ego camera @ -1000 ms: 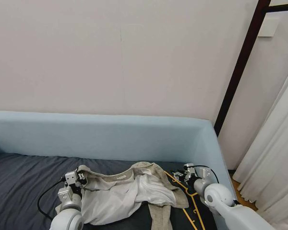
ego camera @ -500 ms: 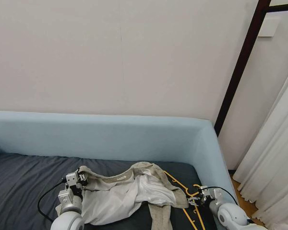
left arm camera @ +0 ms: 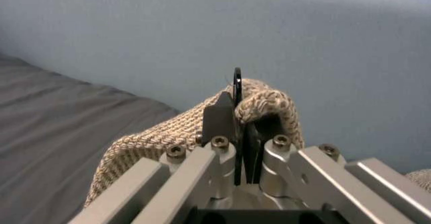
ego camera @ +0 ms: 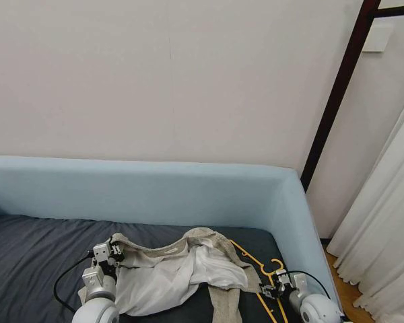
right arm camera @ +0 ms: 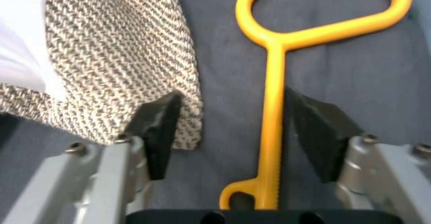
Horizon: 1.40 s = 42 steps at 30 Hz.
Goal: Pick up the clothes from the sofa and hang them on the clothes hanger.
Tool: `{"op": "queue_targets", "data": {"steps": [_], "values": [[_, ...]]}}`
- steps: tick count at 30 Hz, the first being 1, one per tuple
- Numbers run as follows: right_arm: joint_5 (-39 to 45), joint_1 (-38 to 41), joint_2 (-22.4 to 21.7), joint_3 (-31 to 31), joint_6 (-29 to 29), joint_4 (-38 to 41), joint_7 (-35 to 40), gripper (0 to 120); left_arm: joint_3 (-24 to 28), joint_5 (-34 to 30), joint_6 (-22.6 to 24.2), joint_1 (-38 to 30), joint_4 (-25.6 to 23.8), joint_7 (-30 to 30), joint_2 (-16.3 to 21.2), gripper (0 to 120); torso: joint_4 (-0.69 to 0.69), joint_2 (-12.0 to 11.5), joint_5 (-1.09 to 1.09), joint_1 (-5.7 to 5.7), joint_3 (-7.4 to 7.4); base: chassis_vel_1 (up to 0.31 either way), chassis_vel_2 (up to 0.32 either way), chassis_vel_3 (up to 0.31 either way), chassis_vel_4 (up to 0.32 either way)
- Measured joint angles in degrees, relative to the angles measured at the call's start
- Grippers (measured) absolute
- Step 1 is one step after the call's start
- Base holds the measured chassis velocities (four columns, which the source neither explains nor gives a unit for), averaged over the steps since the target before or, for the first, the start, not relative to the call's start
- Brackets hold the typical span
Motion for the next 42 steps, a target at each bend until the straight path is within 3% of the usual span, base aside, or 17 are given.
{"op": "queue_targets", "data": {"steps": [7,9,14,18,24,29,31,34,42], "values": [[0.6,0.4,0.1,0.5,0.5,-1.7,0.0,30,-0.1,0.0,-0.4,0.0,0.0,0.1,0.0,0,0.00,0.0,0.00,0.00,0.00,0.000,0.000,0.000,0.000],[0.7,0.6,0.0,0.5,0.5,-2.0,0.0,27,-0.1,0.0,-0.4,0.0,0.0,0.1,0.0,0,0.00,0.0,0.00,0.00,0.00,0.000,0.000,0.000,0.000],[1.5,1.3,0.1,0.6,0.6,-3.6,-0.2,5,0.0,0.0,-0.4,0.1,-0.1,0.2,0.1,0,0.00,0.0,-0.01,0.00,0.00,0.000,0.000,0.000,0.000],[2.2,0.8,-0.3,1.2,0.7,-2.8,-0.1,5,-0.1,-0.1,-0.4,0.1,-0.3,0.2,0.4,0,0.00,0.0,0.00,0.00,0.01,0.000,0.000,0.000,0.000],[5.1,-0.2,-1.1,1.8,0.3,-0.2,0.6,20,-0.4,-0.2,-0.4,0.2,-0.2,0.2,0.5,0,-0.04,0.0,-0.01,0.00,0.01,0.000,0.000,0.000,0.000],[6.9,1.5,-0.2,2.2,-0.1,-1.9,1.1,43,-0.3,-0.1,-0.4,0.4,-0.4,0.3,0.3,0,0.01,0.0,-0.01,0.00,0.01,0.000,0.000,0.000,0.000],[7.1,1.7,-0.2,2.3,-0.1,-2.2,1.1,46,-0.3,-0.1,-0.4,0.4,-0.4,0.3,0.4,0,0.00,0.0,-0.01,0.01,0.01,0.000,0.000,0.000,0.000],[7.8,2.2,0.1,2.5,-0.1,-3.3,1.2,62,-0.4,-0.1,-0.4,0.4,-0.4,0.3,0.3,0,-0.01,0.0,0.00,0.00,0.01,0.000,0.000,0.000,0.000],[7.9,2.7,0.5,2.6,-0.2,-5.0,1.2,86,-0.2,-0.1,-0.5,0.4,-0.3,0.4,0.1,0,-0.01,0.0,-0.01,0.00,0.01,0.000,0.000,0.000,0.000]]}}
